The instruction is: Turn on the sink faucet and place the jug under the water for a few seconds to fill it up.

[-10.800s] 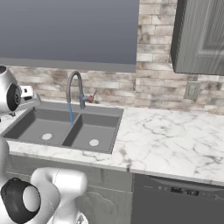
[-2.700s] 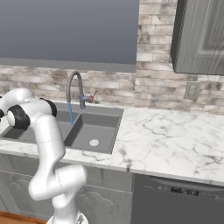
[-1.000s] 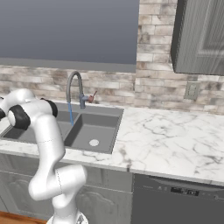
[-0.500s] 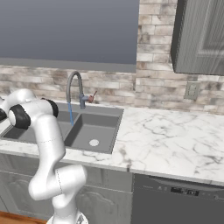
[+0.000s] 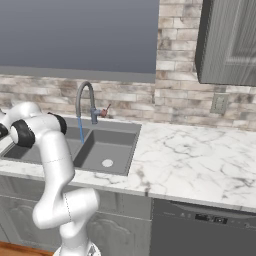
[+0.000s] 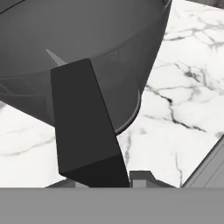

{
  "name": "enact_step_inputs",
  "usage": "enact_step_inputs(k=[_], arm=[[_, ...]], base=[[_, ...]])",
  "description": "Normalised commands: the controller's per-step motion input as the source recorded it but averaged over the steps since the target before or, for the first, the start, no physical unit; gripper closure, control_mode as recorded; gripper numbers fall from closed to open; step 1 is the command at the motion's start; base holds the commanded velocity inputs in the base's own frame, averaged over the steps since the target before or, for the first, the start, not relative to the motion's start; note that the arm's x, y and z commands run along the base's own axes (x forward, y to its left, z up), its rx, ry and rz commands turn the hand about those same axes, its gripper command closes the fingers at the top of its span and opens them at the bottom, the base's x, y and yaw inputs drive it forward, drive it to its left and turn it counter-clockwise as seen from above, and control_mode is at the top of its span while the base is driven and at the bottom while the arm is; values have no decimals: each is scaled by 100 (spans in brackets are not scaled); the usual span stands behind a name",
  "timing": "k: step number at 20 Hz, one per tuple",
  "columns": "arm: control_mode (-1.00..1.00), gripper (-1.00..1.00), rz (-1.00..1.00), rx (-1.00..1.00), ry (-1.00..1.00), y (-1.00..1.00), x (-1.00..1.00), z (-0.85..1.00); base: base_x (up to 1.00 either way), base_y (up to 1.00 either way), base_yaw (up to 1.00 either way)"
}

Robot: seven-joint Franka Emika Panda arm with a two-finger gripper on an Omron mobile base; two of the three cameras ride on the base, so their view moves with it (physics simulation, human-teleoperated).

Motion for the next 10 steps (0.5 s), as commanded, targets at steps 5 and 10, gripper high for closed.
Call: enact_step_inputs(k=[5,10], arm=[[-100,100,0,0,0,0,3,0],[-100,100,0,0,0,-1,-8,1]], base=[[0,0,0],[0,0,0]])
